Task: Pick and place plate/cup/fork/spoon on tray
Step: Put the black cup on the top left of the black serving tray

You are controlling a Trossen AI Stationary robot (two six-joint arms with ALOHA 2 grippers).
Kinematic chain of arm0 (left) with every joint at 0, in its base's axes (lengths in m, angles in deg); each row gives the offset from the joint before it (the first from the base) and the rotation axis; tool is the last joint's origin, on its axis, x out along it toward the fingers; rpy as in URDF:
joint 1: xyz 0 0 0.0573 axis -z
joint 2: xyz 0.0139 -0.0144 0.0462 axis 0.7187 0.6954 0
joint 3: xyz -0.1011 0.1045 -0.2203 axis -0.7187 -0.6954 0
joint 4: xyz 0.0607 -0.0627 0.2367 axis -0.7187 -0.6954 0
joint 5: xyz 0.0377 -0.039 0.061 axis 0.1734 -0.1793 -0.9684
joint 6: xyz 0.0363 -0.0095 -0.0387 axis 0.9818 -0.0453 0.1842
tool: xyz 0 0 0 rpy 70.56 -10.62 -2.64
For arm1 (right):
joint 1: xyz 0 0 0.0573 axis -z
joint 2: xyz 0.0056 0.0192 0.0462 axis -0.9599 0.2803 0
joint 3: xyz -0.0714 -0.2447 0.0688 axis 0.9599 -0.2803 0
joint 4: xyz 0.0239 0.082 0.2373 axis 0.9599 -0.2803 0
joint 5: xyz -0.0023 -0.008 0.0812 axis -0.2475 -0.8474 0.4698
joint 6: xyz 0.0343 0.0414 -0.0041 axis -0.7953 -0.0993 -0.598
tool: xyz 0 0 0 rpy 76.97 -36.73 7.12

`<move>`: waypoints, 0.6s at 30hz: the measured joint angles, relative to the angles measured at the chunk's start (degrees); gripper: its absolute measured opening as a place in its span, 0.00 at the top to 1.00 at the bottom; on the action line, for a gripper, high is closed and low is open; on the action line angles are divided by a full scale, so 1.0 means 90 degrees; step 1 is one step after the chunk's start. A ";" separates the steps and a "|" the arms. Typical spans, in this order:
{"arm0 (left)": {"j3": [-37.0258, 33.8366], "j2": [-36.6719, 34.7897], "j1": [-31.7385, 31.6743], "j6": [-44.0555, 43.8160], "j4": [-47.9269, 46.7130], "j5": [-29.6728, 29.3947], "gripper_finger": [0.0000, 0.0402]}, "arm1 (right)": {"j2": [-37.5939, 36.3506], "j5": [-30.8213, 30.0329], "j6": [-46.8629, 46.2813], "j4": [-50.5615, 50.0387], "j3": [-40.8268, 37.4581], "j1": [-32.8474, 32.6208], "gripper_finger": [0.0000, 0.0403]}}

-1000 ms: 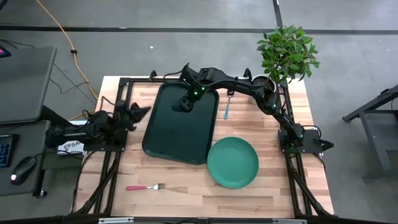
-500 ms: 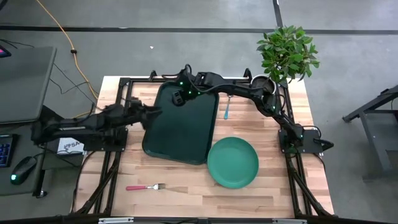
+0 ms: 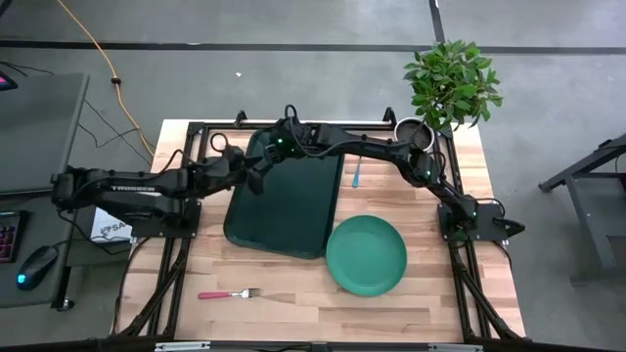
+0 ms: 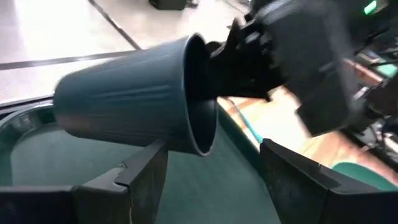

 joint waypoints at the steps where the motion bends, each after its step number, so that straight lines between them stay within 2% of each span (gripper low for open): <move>1: 0.0000 0.0052 -0.0002 -0.0002 -0.0010 -0.0008 0.41 | 0.0000 0.0045 0.0029 0.0078 0.0000 -0.0018 1.00; 9: 0.0002 0.0131 0.0021 0.0392 -0.0089 -0.0138 0.42 | 0.0002 0.0009 0.0164 -0.0003 0.0000 -0.0115 1.00; 12: 0.0002 0.0057 0.0017 0.0642 -0.0302 -0.0191 0.47 | 0.0002 0.0046 0.0404 0.0024 0.0000 -0.0118 1.00; 18: 0.0010 -0.0107 0.0004 0.0817 -0.0750 -0.0752 0.60 | -0.0015 0.0207 0.0959 0.0155 0.0012 -0.0122 1.00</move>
